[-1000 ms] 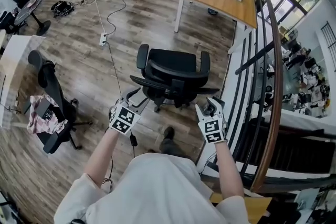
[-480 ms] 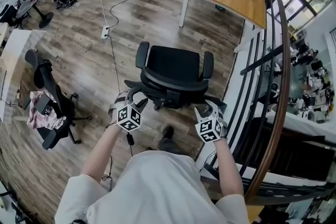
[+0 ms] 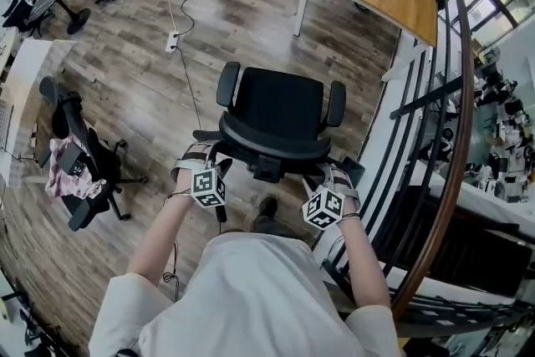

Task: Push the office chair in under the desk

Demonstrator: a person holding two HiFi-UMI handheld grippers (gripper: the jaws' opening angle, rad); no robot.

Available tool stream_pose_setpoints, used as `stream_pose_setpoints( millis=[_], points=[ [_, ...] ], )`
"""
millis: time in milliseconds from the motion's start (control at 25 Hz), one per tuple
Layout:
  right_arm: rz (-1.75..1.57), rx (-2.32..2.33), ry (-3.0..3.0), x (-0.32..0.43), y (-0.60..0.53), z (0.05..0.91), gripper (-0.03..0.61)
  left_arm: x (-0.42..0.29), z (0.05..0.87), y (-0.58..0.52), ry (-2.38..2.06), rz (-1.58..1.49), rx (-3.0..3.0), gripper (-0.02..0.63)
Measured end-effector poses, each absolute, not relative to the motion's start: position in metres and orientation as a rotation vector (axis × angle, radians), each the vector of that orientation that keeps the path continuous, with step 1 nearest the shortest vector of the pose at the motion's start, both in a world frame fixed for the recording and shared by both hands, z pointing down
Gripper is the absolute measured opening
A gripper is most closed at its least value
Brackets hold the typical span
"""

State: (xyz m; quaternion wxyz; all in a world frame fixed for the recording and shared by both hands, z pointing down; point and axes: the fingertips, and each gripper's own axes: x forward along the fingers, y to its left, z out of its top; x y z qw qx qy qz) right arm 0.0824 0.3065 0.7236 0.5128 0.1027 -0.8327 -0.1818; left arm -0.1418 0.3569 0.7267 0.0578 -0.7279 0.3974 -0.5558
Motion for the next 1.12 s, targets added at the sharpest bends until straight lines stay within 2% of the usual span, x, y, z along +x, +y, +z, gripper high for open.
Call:
stream_pose_setpoints(
  millis=[120, 320, 480, 1120],
  points=[
    [-0.435, 0.192, -1.994, 0.078, 0.304, 0.73, 0.178, -0.146, 0.736, 0.354, 1.157, -1.746, -2.183, 0.228],
    [-0.426, 0.117, -1.973, 0.077, 0.3, 0.736, 0.178, -0.153, 0.744, 0.348, 1.112, -1.819, -2.126, 0.189],
    [-0.499, 0.096, -1.913, 0.077, 0.297, 0.742, 0.175, -0.153, 0.745, 0.347, 1.059, -1.846, -2.134, 0.184],
    [-0.404, 0.14, -1.896, 0.068, 0.267, 0.746, 0.178, -0.165, 0.754, 0.304, 1.007, -1.909, -2.091, 0.189]
  ],
)
